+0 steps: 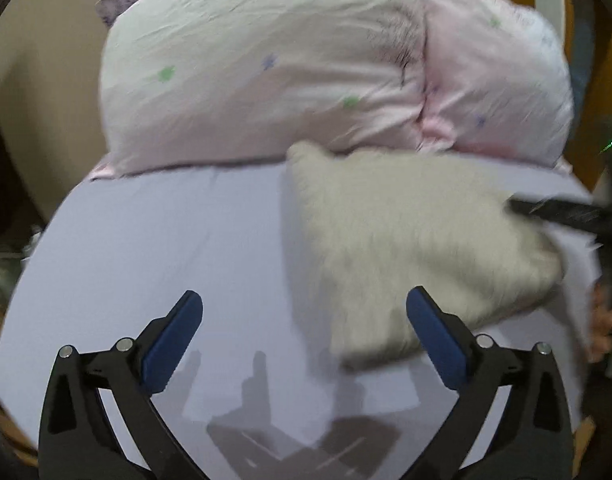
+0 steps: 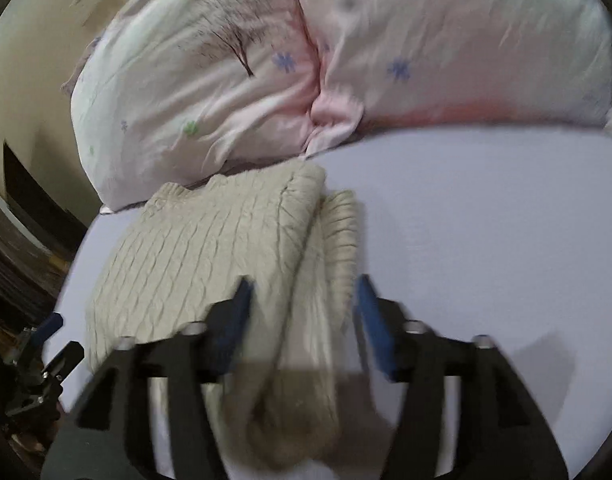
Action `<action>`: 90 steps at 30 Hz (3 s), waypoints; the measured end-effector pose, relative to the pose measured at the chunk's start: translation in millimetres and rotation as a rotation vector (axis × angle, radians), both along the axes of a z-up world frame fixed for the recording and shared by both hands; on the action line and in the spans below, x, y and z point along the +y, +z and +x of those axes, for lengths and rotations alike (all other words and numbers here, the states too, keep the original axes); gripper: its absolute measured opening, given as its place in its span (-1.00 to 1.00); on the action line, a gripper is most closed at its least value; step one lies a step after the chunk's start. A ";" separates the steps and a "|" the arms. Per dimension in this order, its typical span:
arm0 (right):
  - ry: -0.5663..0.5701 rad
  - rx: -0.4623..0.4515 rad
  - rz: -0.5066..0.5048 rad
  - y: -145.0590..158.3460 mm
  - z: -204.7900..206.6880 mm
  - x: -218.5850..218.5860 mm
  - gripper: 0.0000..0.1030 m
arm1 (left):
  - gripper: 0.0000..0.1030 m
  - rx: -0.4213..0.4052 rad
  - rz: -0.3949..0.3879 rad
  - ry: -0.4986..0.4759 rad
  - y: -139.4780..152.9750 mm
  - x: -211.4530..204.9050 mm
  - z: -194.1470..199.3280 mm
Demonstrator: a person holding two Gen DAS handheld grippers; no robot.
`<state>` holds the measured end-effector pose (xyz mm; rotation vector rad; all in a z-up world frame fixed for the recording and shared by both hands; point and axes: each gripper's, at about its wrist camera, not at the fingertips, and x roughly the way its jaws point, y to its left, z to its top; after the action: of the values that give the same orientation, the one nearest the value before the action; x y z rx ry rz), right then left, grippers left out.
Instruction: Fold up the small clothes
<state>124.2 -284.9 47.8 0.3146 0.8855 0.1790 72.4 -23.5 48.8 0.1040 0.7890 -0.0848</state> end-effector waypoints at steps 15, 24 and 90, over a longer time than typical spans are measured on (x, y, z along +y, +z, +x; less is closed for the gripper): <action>0.013 0.094 -0.318 -39.1 -80.2 83.7 0.97 | 0.97 0.197 0.011 0.015 -51.8 -8.3 -9.7; -0.025 0.109 -0.345 -40.4 -82.7 90.5 0.97 | 0.97 0.194 -0.013 0.008 -54.6 -8.7 -13.3; -0.051 0.128 -0.344 -39.3 -88.7 88.1 0.97 | 0.97 0.217 -0.012 0.031 -54.2 -5.6 -13.3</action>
<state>35.4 -196.9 8.5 0.0271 1.0155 -0.0424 59.1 -29.0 -5.4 0.0723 1.0066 -0.0722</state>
